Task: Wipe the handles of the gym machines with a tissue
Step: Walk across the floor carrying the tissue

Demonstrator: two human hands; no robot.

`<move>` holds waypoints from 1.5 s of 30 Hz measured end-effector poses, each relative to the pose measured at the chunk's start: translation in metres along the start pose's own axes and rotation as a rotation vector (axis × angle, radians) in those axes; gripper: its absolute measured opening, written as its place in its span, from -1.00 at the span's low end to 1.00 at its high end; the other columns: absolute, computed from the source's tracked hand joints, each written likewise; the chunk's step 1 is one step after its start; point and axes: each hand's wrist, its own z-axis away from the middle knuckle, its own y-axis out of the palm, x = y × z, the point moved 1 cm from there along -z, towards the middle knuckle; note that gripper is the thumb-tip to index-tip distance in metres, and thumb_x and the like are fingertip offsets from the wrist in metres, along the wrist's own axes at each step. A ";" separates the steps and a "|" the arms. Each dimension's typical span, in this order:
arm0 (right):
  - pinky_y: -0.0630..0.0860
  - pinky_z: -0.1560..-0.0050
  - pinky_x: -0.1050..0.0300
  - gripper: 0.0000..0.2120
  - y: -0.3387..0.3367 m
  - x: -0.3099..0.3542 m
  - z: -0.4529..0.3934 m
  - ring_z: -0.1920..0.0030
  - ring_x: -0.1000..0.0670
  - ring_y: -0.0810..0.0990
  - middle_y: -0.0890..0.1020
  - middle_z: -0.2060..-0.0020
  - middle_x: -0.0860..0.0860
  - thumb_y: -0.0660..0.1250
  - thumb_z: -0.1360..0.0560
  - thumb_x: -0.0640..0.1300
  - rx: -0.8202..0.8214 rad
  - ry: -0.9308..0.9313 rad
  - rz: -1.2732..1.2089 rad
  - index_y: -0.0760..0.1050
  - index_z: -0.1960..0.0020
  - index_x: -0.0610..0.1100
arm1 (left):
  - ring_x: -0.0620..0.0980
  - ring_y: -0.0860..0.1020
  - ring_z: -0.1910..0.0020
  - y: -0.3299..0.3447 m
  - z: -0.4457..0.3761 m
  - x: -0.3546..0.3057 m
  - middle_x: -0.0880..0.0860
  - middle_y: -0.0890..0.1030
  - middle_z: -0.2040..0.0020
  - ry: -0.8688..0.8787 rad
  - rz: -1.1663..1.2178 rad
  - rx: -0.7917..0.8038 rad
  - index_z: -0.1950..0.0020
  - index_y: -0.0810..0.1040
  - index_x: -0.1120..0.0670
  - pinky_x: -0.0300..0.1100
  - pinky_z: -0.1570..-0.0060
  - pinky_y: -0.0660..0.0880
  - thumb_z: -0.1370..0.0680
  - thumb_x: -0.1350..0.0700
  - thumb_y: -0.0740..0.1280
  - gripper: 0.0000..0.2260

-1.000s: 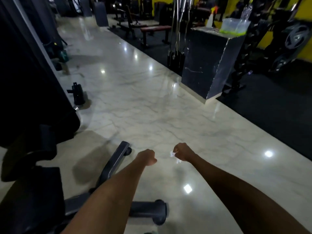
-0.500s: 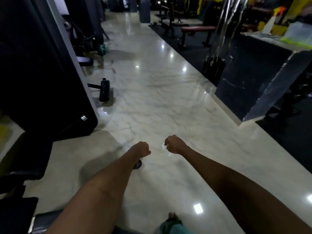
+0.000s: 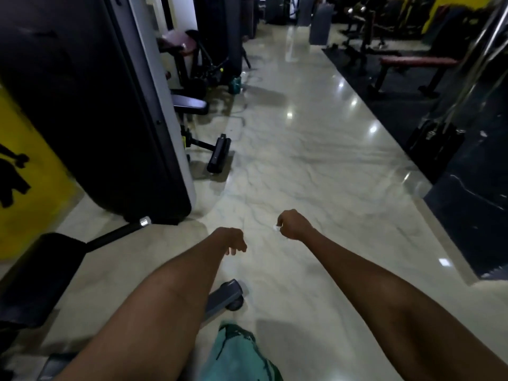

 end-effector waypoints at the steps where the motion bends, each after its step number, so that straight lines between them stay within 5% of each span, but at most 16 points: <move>1: 0.51 -0.02 0.08 -0.81 -0.006 -0.004 -0.022 -0.05 -0.16 0.60 0.61 -0.04 -0.19 0.34 -0.50 -0.14 0.002 -0.017 -0.006 0.58 -0.05 -0.23 | -0.06 0.49 0.30 -0.016 -0.016 -0.004 0.12 0.62 -0.05 0.006 -0.013 -0.017 -0.29 0.47 0.25 -0.26 0.37 0.38 -0.59 0.12 0.25 -0.68; 7: 0.52 -0.02 0.08 -0.80 -0.033 -0.029 -0.153 -0.07 -0.16 0.58 0.63 0.00 -0.22 0.33 -0.51 -0.13 0.038 -0.074 -0.007 0.57 0.00 -0.27 | -0.07 0.50 0.37 -0.123 -0.116 -0.019 0.20 0.64 -0.08 0.095 0.027 -0.203 -0.02 0.57 0.27 -0.22 0.19 0.47 -0.58 0.09 0.25 -0.75; 10: 0.50 0.06 0.14 -0.84 -0.057 -0.036 -0.218 0.00 -0.15 0.61 0.62 -0.02 -0.22 0.32 -0.50 -0.17 0.063 -0.055 0.038 0.58 0.02 -0.24 | 0.04 0.63 0.17 -0.176 -0.150 -0.020 0.16 0.64 -0.08 0.089 0.045 -0.154 -0.10 0.56 0.27 -0.17 0.06 0.50 -0.58 0.10 0.25 -0.74; 14: 0.49 0.03 0.10 -0.84 -0.097 -0.043 -0.302 -0.03 -0.13 0.59 0.58 -0.09 -0.16 0.30 -0.51 -0.16 -0.002 -0.069 0.028 0.57 -0.04 -0.19 | -0.01 0.52 0.26 -0.256 -0.205 -0.022 0.12 0.59 0.13 0.052 0.100 -0.226 0.08 0.54 0.24 -0.26 0.26 0.46 -0.59 0.10 0.26 -0.79; 19: 0.51 -0.01 0.07 -0.82 -0.117 -0.076 -0.387 -0.06 -0.13 0.58 0.60 -0.05 -0.18 0.35 -0.49 -0.11 0.052 -0.047 0.024 0.59 0.00 -0.20 | 0.03 0.55 0.10 -0.318 -0.266 -0.045 0.17 0.60 -0.17 0.032 0.031 -0.068 -0.26 0.49 0.25 -0.20 0.26 0.44 -0.60 0.10 0.25 -0.69; 23: 0.56 0.03 0.03 -0.80 -0.141 -0.110 -0.472 0.02 -0.15 0.62 0.65 0.06 -0.21 0.37 -0.47 -0.11 0.108 -0.043 0.038 0.62 0.07 -0.27 | 0.03 0.59 0.16 -0.377 -0.330 -0.057 0.17 0.60 -0.17 0.032 0.005 -0.065 -0.22 0.49 0.29 -0.18 0.23 0.46 -0.60 0.08 0.24 -0.68; 27: 0.57 0.03 0.04 -0.78 -0.192 -0.145 -0.573 0.02 -0.12 0.63 0.67 0.09 -0.19 0.34 -0.49 -0.11 0.078 -0.086 0.057 0.64 0.08 -0.27 | 0.14 0.62 -0.07 -0.460 -0.393 -0.074 0.20 0.60 -0.17 0.034 0.047 -0.132 -0.20 0.52 0.33 -0.15 0.07 0.52 -0.61 0.11 0.23 -0.68; 34: 0.53 0.04 0.08 -0.84 -0.282 -0.176 -0.728 0.01 -0.14 0.62 0.65 0.06 -0.19 0.35 -0.47 -0.13 0.041 -0.140 0.069 0.62 0.07 -0.22 | -0.03 0.53 0.31 -0.615 -0.466 -0.117 0.21 0.63 -0.08 0.061 0.139 -0.321 0.03 0.58 0.30 -0.30 0.25 0.45 -0.61 0.12 0.23 -0.74; 39: 0.57 0.11 0.09 -0.82 -0.297 -0.197 -0.814 0.16 -0.10 0.66 0.67 0.18 -0.16 0.41 -0.46 -0.08 0.082 -0.142 0.047 0.62 0.13 -0.21 | 0.03 0.61 0.12 -0.678 -0.533 -0.142 0.16 0.64 -0.08 0.059 0.118 -0.249 -0.13 0.55 0.30 -0.12 -0.05 0.52 -0.59 0.11 0.25 -0.72; 45: 0.53 0.15 0.16 -0.91 -0.324 -0.238 -0.944 0.15 -0.03 0.66 0.69 0.15 -0.10 0.45 -0.42 -0.17 0.112 -0.117 0.080 0.65 0.10 -0.16 | -0.06 0.53 0.34 -0.768 -0.644 -0.155 0.21 0.65 -0.04 0.104 0.101 -0.273 -0.04 0.59 0.31 -0.19 0.08 0.53 -0.57 0.14 0.27 -0.76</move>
